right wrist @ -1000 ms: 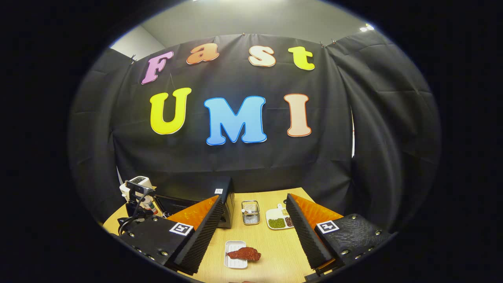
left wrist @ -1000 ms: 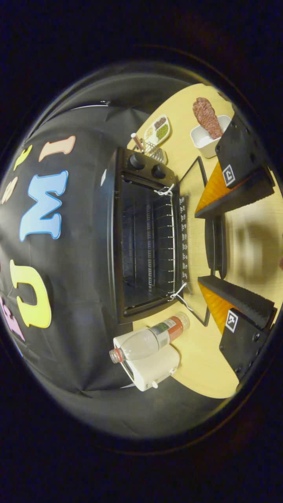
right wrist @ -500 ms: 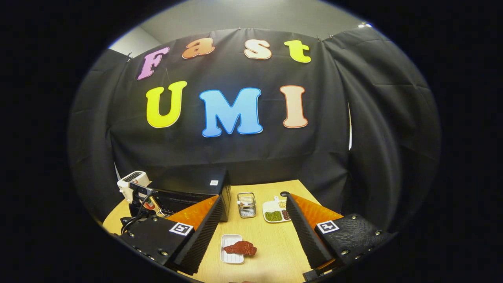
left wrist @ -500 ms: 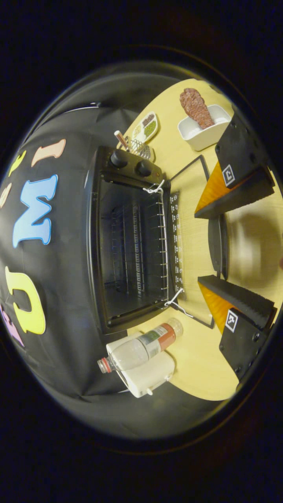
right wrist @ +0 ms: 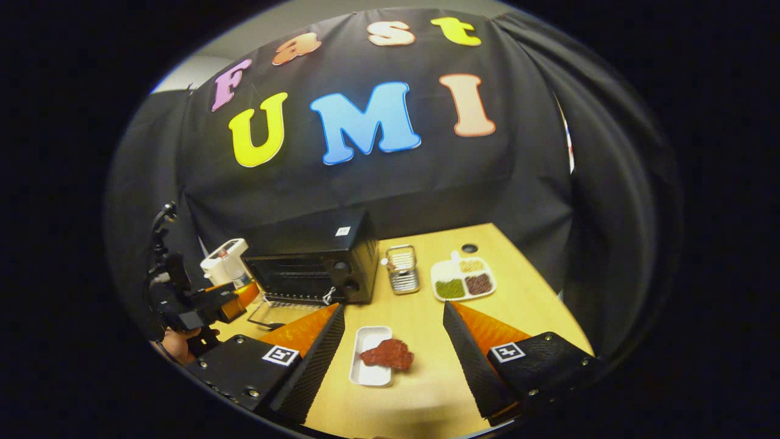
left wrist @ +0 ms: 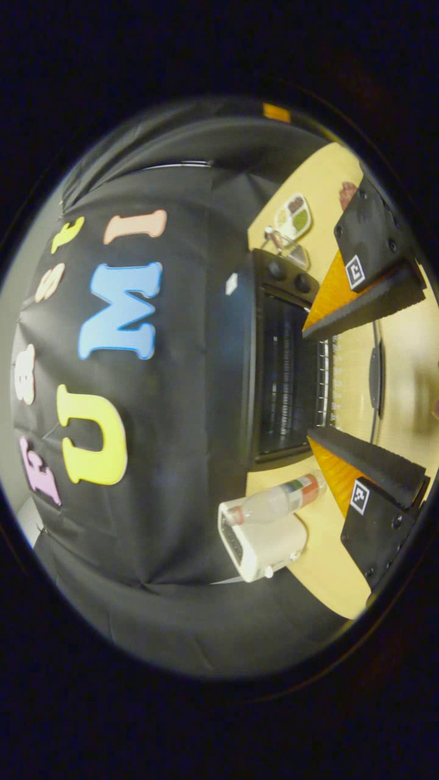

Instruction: Open the electric oven with the left hand, put the food in, and close the electric oven.

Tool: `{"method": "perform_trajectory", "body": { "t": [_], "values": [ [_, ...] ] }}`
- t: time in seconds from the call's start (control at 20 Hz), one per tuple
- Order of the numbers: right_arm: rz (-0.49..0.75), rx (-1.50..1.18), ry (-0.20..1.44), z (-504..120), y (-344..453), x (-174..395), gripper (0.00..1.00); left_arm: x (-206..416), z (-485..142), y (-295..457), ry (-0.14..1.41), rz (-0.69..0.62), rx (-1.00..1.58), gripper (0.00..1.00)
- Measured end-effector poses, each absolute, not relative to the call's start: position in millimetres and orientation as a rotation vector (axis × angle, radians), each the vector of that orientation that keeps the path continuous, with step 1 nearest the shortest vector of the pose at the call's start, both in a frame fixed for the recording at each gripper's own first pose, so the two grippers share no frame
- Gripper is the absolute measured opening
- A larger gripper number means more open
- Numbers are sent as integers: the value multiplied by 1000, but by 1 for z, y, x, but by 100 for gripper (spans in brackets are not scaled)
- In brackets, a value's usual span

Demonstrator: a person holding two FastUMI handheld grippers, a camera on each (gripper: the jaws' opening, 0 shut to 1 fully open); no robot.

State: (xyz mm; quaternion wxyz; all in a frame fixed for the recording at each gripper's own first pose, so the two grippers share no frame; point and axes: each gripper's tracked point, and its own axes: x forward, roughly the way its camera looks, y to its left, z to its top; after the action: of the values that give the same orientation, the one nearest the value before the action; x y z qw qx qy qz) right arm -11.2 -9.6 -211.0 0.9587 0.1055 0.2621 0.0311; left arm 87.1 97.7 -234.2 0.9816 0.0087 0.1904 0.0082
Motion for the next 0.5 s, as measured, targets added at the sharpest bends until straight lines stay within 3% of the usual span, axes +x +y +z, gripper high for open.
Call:
{"method": "perform_trajectory", "body": {
  "t": [0.35, 0.5],
  "values": [
    [96, 486, 742, -304, -19, -4, 96, 71, -84, 87, 141, 15, 8, 100],
    [141, 478, 808, -338, -21, -6, 97, 62, -41, 82, 79, 32, -9, 92]
  ]
}}
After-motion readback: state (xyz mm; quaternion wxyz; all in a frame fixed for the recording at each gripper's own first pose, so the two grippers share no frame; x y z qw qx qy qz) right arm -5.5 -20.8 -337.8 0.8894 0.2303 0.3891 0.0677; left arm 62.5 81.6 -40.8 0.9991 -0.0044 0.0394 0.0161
